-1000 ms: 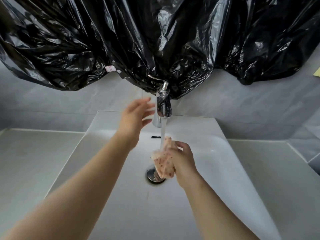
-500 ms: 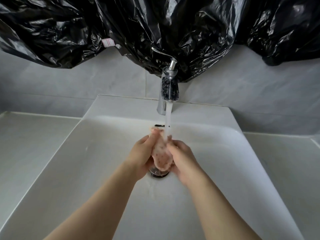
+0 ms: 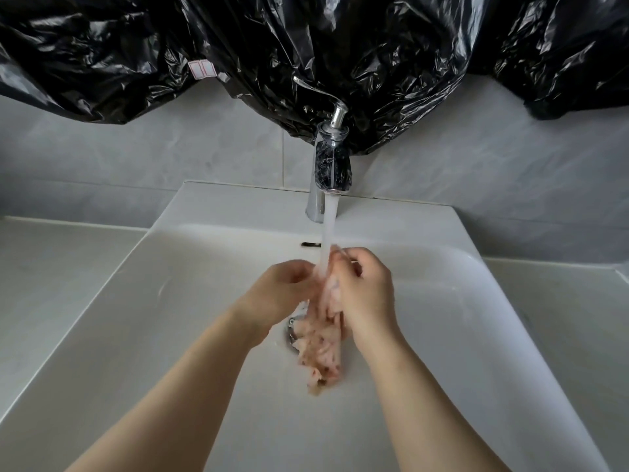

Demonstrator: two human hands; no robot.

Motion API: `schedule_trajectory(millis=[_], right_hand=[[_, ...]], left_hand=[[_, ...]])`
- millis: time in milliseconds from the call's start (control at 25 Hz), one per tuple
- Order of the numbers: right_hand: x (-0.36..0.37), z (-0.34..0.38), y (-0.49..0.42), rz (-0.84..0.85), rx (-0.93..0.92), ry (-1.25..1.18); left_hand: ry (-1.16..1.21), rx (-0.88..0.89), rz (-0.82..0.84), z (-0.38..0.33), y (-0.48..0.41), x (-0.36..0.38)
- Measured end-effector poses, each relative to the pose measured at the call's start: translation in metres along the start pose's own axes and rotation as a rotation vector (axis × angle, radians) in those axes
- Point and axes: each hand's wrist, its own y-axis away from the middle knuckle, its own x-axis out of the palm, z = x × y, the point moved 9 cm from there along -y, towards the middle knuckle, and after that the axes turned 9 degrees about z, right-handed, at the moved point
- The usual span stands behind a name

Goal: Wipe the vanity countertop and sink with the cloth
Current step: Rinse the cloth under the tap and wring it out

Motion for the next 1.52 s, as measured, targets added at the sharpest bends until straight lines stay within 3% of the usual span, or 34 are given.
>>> schedule_trajectory(millis=[120,240,320,480,560,640,680,800,880,960,1040,1080,1160,1240,1320,1400,1520], right_hand=[[-0.015,-0.006,-0.005,-0.074,0.072,-0.044],[0.017,-0.012,0.006,0.122,0.14,0.11],[0.043,-0.005,0.014,0.219,0.056,0.239],[0.031,-0.009,0.007,0.085,0.119,0.228],[0.04,-0.003,0.012,0.157,0.083,0.379],[0.051,0.0,0.018,0.258,0.044,0.481],[0.048,-0.003,0.017,0.253,0.071,0.469],[0.026,-0.01,0.007,0.147,0.195,0.421],[0.036,-0.002,0.011,0.205,0.117,0.532],[0.041,0.001,0.019,0.216,0.061,0.6],[0.019,-0.001,0.011,0.068,0.056,0.652],[0.005,-0.004,0.007,-0.035,0.056,0.629],[-0.012,-0.01,0.004,-0.138,0.052,0.353],[0.003,-0.017,0.002,0.026,0.119,0.049],[0.02,-0.015,0.004,0.182,0.135,-0.026],[0.018,-0.019,-0.001,0.163,0.128,-0.054],[0.006,-0.032,-0.008,0.038,0.222,-0.164]], left_hand=[[0.03,0.044,-0.047,-0.007,0.0,0.005],[0.369,0.013,-0.202,0.001,0.001,-0.001],[0.334,-0.082,-0.229,0.01,0.003,0.008],[0.589,-0.187,-0.188,0.018,0.009,0.032],[0.539,-0.193,-0.207,0.021,0.004,0.027],[0.378,-0.337,-0.237,0.028,0.005,0.02],[0.415,-0.371,-0.28,0.03,0.013,0.02],[0.574,-0.258,-0.157,0.028,0.003,0.034],[0.6,-0.241,-0.199,0.026,0.005,0.026],[0.696,-0.3,-0.134,0.029,0.008,0.031],[0.699,-0.266,-0.021,0.026,0.001,0.034],[0.684,-0.235,0.03,0.024,-0.001,0.032],[0.645,-0.142,0.095,0.011,-0.002,0.026],[0.604,-0.043,0.149,-0.005,-0.003,0.021],[0.553,-0.003,0.099,-0.003,-0.005,0.008],[0.421,0.015,-0.004,-0.005,0.0,-0.002],[0.347,0.031,-0.008,-0.01,0.001,-0.009]])
